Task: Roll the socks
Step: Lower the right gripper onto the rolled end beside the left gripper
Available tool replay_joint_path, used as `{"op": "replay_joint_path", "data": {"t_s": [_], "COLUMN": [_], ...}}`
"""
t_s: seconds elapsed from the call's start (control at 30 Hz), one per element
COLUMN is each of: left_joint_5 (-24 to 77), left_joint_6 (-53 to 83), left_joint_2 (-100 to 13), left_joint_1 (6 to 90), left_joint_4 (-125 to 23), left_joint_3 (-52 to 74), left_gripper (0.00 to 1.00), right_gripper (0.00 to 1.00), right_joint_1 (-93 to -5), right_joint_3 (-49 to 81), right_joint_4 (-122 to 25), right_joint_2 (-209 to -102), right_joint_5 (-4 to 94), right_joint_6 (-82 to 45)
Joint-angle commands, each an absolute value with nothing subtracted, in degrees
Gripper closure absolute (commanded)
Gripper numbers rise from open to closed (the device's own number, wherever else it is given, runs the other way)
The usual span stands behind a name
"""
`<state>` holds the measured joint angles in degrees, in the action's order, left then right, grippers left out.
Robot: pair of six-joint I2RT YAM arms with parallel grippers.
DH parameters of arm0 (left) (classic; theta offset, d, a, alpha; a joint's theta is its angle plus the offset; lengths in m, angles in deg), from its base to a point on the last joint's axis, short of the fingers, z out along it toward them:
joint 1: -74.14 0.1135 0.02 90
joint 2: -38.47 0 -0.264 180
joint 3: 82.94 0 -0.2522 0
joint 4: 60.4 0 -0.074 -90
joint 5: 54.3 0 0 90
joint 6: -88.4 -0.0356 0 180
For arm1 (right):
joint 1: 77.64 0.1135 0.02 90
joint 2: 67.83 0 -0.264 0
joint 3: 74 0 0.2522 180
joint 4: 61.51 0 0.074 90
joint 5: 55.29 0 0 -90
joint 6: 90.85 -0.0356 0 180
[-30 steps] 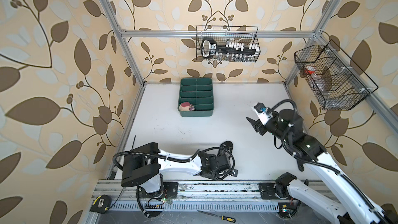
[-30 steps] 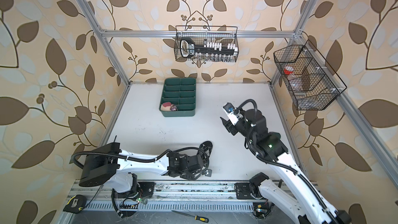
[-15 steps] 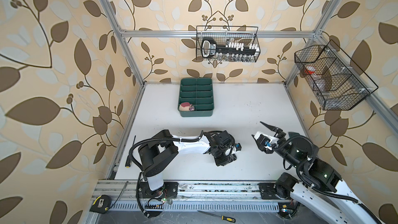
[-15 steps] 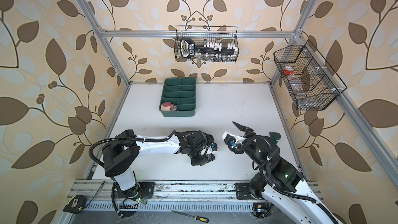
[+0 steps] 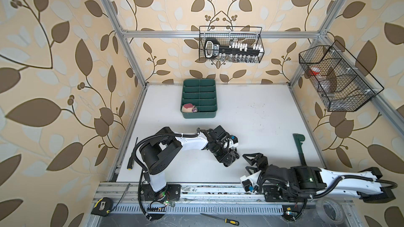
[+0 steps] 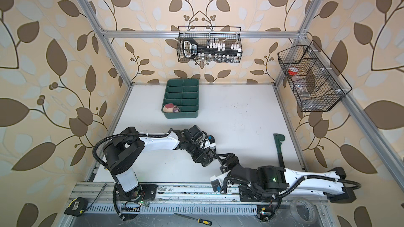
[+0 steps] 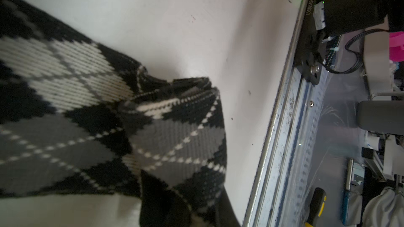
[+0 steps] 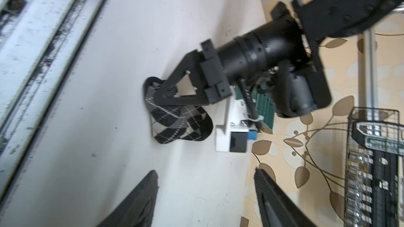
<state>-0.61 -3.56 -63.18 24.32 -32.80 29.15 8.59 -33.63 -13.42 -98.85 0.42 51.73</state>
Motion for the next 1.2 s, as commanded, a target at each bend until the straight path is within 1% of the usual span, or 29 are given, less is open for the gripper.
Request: {"op": "replay_joint_path", "data": {"t_s": [0.0,0.13,0.43,0.57,0.93,1.17], "left_joint_5": [0.67,0.63,0.31,-0.33,-1.30,-1.56], "left_joint_6": [-1.60,-2.26,-2.57,-2.58,-2.46,-2.57], "left_joint_2": [-64.98,-64.92,-62.89,-62.86,-62.79,-62.65], "left_joint_1": [25.32,25.36,25.39,25.36,25.37,25.36], "left_joint_4": [-30.96,-30.25,-31.17,-31.82,-33.24,-33.20], "left_joint_3": [30.78,30.21,31.31,31.02,32.19,32.32], "left_gripper": [0.88,0.88,0.88,0.88,0.88,0.88], "right_gripper": [0.28,0.22,0.16,0.16,0.22,0.26], "right_joint_1": [10.42,8.65,-4.34,-6.69,-10.77,-13.47], "right_joint_3": [-36.50,-39.06,-44.92,-45.65,-45.39,-44.13], "right_joint_4": [-15.96,-22.30,-41.11,-45.95,-57.58,-60.46], "right_joint_2": [-102.45,-107.38,-114.85,-117.78,-129.50,-135.05], "right_joint_5": [-2.82,0.30,8.31,10.07,11.83,13.25], "right_joint_6": [50.58,52.20,56.32,57.59,58.66,58.72]}}
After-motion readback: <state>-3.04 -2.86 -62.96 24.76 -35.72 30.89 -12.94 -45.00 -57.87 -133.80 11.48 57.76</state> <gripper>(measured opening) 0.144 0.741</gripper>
